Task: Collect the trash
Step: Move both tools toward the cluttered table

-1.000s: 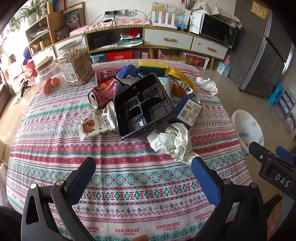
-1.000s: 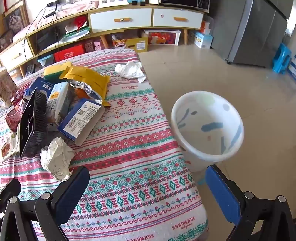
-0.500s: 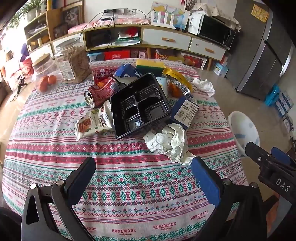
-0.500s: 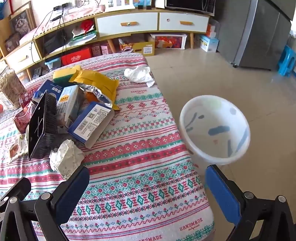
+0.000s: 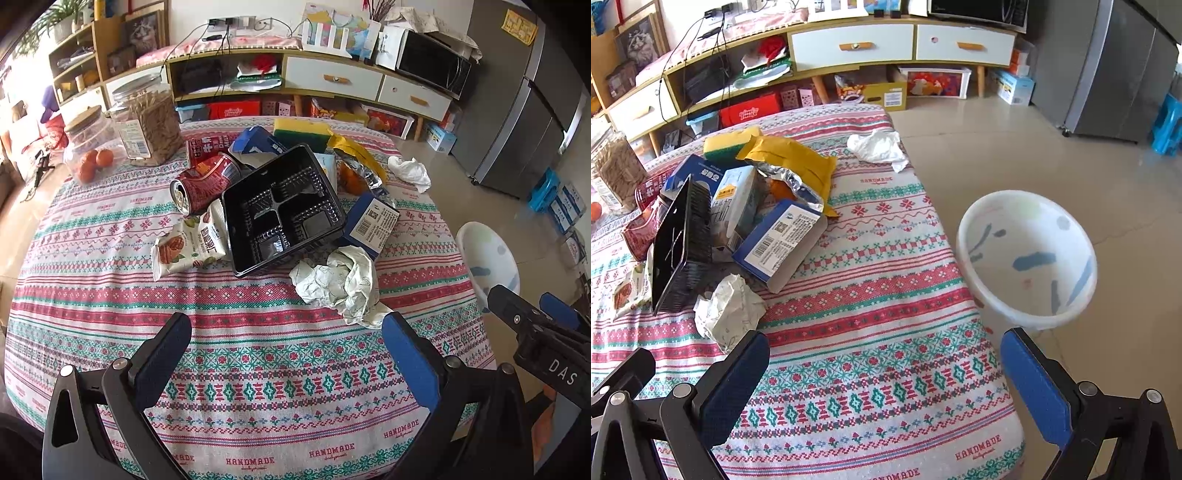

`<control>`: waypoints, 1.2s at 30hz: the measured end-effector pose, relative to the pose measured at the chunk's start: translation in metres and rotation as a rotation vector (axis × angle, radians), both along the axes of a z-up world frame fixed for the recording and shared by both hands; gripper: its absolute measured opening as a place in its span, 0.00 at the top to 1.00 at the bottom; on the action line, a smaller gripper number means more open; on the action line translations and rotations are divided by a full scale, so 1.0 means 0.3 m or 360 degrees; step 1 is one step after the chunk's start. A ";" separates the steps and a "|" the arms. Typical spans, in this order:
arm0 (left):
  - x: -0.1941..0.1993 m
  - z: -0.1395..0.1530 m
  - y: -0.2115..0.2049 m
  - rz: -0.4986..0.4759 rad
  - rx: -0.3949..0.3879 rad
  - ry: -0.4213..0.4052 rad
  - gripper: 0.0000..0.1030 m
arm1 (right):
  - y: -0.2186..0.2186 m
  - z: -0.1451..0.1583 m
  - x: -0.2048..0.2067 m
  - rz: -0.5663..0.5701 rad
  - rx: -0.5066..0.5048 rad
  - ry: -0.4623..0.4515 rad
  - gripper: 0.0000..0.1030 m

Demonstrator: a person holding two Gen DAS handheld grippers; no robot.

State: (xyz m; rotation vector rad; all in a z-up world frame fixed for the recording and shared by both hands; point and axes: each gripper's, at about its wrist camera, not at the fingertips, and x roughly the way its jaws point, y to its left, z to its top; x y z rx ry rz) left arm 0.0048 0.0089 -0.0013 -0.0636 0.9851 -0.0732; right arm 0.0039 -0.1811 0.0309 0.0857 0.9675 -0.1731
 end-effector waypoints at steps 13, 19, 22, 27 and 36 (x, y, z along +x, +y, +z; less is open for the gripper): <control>0.007 -0.010 0.010 0.0011 -0.0033 0.0019 0.00 | 0.001 -0.013 0.002 0.0018 0.0036 0.0003 0.00; 0.008 -0.008 0.014 0.0028 -0.0028 0.0016 0.00 | 0.004 -0.017 0.003 0.0019 0.0030 0.0008 0.00; 0.008 -0.006 0.016 0.0031 -0.0037 0.0014 0.00 | 0.004 -0.016 0.003 0.0022 0.0029 0.0006 0.00; 0.007 -0.005 0.017 0.0029 -0.0038 0.0017 0.00 | 0.004 -0.017 0.003 0.0021 0.0033 0.0011 0.00; 0.011 -0.003 0.026 0.0069 -0.0021 0.0009 0.00 | 0.003 -0.017 0.004 0.0017 0.0016 0.0007 0.00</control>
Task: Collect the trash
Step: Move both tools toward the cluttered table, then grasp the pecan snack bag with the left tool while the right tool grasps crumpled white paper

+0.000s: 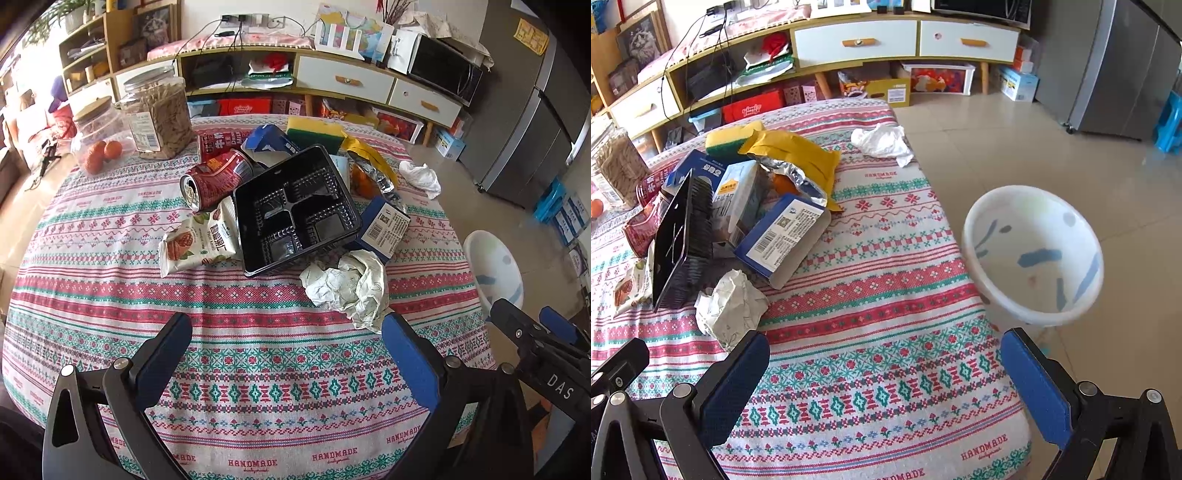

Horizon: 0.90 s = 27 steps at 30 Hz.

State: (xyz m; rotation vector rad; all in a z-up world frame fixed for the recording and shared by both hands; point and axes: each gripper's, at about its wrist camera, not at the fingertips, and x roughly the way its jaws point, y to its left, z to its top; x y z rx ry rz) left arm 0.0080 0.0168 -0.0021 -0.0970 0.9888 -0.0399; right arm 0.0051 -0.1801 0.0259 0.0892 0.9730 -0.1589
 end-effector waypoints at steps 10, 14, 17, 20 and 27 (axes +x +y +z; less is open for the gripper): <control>0.006 -0.015 -0.002 -0.0014 -0.0039 0.0039 0.00 | -0.001 0.002 0.000 -0.0002 -0.0006 0.0000 0.00; 0.010 -0.020 -0.001 -0.0019 -0.0024 0.0040 0.00 | 0.007 -0.002 0.003 0.0012 -0.0004 0.0010 0.00; 0.031 -0.026 0.020 -0.0028 -0.0054 0.0083 0.02 | 0.013 -0.001 0.016 0.0041 0.0011 0.0029 0.00; 0.078 -0.019 0.093 0.0037 -0.0134 0.0127 0.07 | -0.014 0.014 0.068 0.0103 0.0184 0.0092 0.01; 0.169 0.011 0.214 0.0110 -0.0222 0.0144 0.08 | -0.062 0.062 0.186 0.0161 0.0112 0.0109 0.01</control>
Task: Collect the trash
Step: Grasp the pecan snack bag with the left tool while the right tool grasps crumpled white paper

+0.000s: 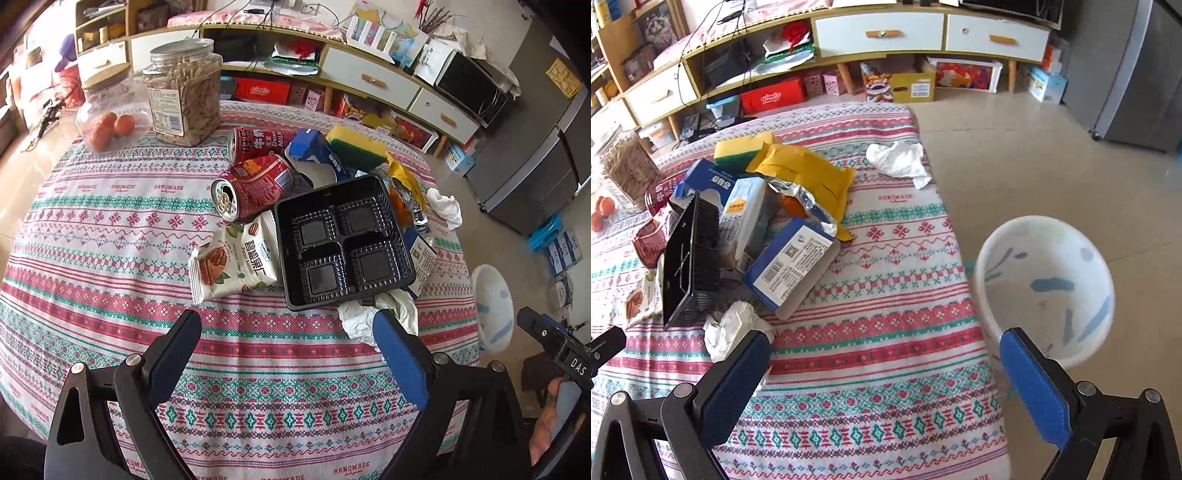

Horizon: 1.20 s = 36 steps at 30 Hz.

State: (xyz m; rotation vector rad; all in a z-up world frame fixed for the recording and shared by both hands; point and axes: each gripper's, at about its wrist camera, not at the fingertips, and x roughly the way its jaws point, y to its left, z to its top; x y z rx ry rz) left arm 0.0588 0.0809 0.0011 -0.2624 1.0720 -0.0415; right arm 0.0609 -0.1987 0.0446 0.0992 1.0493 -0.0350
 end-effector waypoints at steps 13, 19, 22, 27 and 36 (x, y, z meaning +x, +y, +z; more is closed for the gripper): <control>0.178 -0.198 0.021 0.0000 -0.0391 0.0345 0.60 | 0.050 -0.175 0.280 0.0167 0.0345 0.0292 0.06; 0.176 -0.244 0.010 0.0040 -0.0446 0.0347 0.65 | 0.064 -0.236 0.261 0.0135 0.0631 0.0416 0.16; 0.167 -0.234 0.017 0.0056 -0.0475 0.0346 0.65 | 0.104 -0.254 0.228 0.0205 0.0702 0.0462 0.19; 0.160 -0.182 0.114 0.0147 -0.0454 0.0291 0.65 | 0.214 -0.292 0.199 0.0376 0.0685 0.0509 0.33; 0.203 -0.232 0.231 0.0307 -0.0297 0.0345 0.64 | 0.296 -0.286 0.174 0.0462 0.0626 0.0523 0.72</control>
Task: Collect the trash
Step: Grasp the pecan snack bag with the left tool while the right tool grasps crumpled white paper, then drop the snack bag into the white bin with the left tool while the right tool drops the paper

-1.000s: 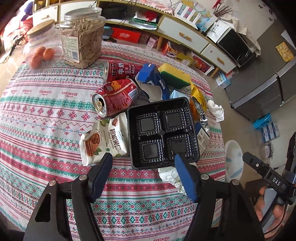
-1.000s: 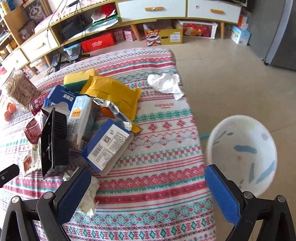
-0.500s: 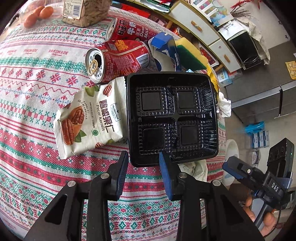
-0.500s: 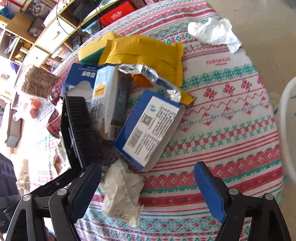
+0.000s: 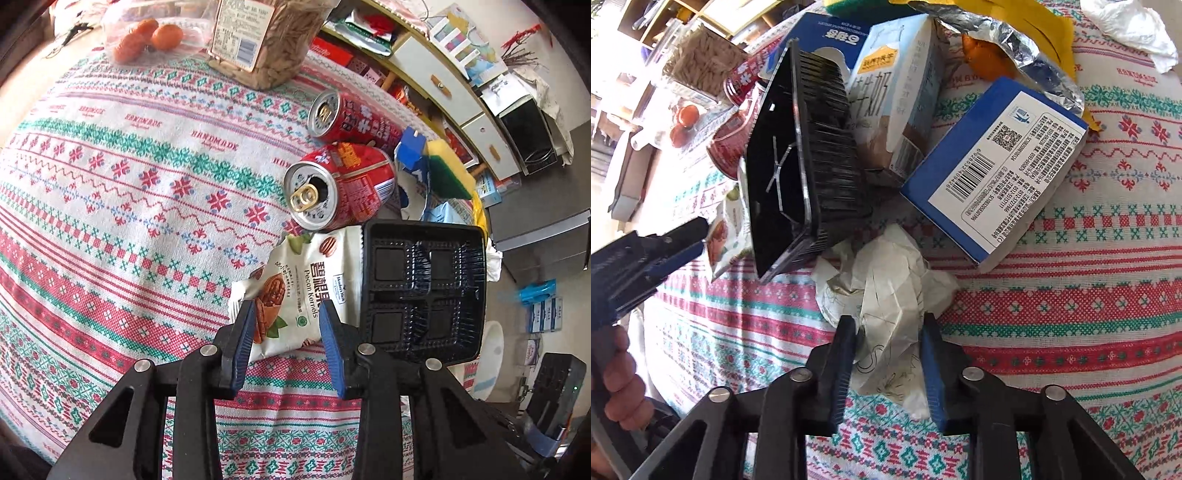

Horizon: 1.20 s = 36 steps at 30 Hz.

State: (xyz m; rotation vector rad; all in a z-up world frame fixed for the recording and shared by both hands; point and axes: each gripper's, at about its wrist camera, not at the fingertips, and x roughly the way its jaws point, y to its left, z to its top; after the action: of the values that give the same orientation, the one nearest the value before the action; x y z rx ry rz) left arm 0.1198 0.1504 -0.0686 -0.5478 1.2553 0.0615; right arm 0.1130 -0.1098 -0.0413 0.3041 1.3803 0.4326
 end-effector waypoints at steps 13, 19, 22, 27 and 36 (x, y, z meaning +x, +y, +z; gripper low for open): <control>-0.057 -0.057 0.059 0.0085 0.0106 0.0011 0.63 | -0.156 0.106 -0.008 -0.0110 -0.0027 -0.0112 0.73; -0.073 -0.034 0.049 0.0110 0.0149 -0.0036 0.88 | -0.226 0.176 -0.008 -0.0188 0.0003 -0.0222 0.73; -0.111 0.041 0.059 0.0112 0.0171 -0.0111 0.89 | -0.282 0.199 -0.010 -0.0246 0.0014 -0.0248 0.73; -0.198 0.205 0.087 0.0136 0.0182 -0.0289 0.90 | -0.395 0.262 -0.019 -0.0355 0.0051 -0.0308 0.73; -0.249 0.457 -0.142 -0.0070 0.0167 -0.0598 0.90 | -0.658 0.356 -0.060 -0.0629 0.0031 -0.0411 0.73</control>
State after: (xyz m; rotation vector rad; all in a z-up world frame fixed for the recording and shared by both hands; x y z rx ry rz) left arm 0.0450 0.1077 0.0685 -0.4173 0.8919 -0.0123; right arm 0.0951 -0.3073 0.0654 0.5074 1.0330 0.1499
